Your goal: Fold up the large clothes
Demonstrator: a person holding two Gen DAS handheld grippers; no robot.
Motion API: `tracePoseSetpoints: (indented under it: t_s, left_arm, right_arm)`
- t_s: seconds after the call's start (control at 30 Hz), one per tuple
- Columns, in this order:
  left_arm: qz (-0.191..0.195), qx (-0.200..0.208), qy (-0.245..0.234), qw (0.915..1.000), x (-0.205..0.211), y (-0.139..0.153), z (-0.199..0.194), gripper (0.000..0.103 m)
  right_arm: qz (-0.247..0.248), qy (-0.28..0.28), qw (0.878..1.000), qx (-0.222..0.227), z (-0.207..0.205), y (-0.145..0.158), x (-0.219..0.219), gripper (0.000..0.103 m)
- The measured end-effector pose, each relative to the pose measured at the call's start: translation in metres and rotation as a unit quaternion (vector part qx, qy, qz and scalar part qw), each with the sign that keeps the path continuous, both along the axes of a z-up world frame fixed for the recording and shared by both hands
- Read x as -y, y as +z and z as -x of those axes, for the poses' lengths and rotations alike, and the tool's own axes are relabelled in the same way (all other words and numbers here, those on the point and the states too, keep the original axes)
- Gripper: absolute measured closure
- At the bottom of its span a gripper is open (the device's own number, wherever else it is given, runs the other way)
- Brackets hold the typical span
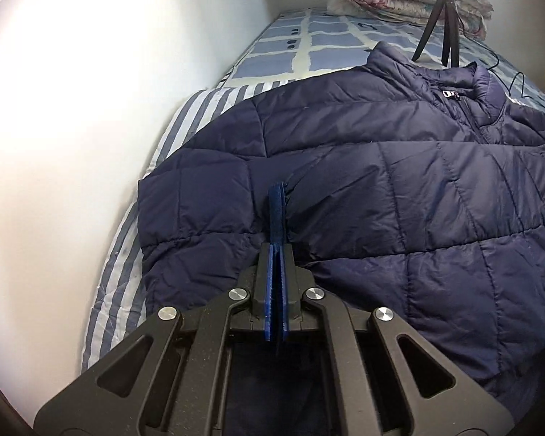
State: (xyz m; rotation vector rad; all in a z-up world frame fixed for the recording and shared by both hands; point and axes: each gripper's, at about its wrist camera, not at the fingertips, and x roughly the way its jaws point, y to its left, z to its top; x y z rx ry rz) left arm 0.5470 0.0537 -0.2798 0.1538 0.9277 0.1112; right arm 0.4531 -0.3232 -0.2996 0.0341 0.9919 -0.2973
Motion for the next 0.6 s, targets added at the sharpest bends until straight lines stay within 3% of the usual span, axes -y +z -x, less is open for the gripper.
tracePoseSetpoints:
  t_s: [0.17,0.27,0.33,0.4,0.53,0.6]
  left_arm:
    - [0.014,0.016,0.008,0.9997,-0.004,0.022,0.007,0.1]
    - [0.051,0.03,0.006,0.9982,-0.013,0.044,0.022,0.094]
    - [0.069,0.041,-0.001,0.9968,-0.019,0.063,0.04,0.084]
    - [0.089,0.047,-0.013,0.9948,-0.024,0.08,0.06,0.064]
    - [0.109,0.061,-0.047,0.991,-0.033,0.114,0.12,0.062]
    - [0.124,0.063,-0.062,0.9883,-0.036,0.127,0.153,0.048]
  right_arm:
    - [-0.019,0.022,0.999,0.018,0.026,0.019,0.003,0.072]
    - [-0.04,0.036,0.998,0.035,0.048,0.036,0.005,0.072]
    - [-0.06,0.046,0.996,0.05,0.073,0.052,0.006,0.071]
    - [-0.083,0.058,0.993,0.065,0.101,0.07,0.007,0.07]
    - [-0.091,0.075,0.989,0.092,0.157,0.104,0.005,0.068]
    - [-0.097,0.082,0.986,0.105,0.19,0.121,0.006,0.065]
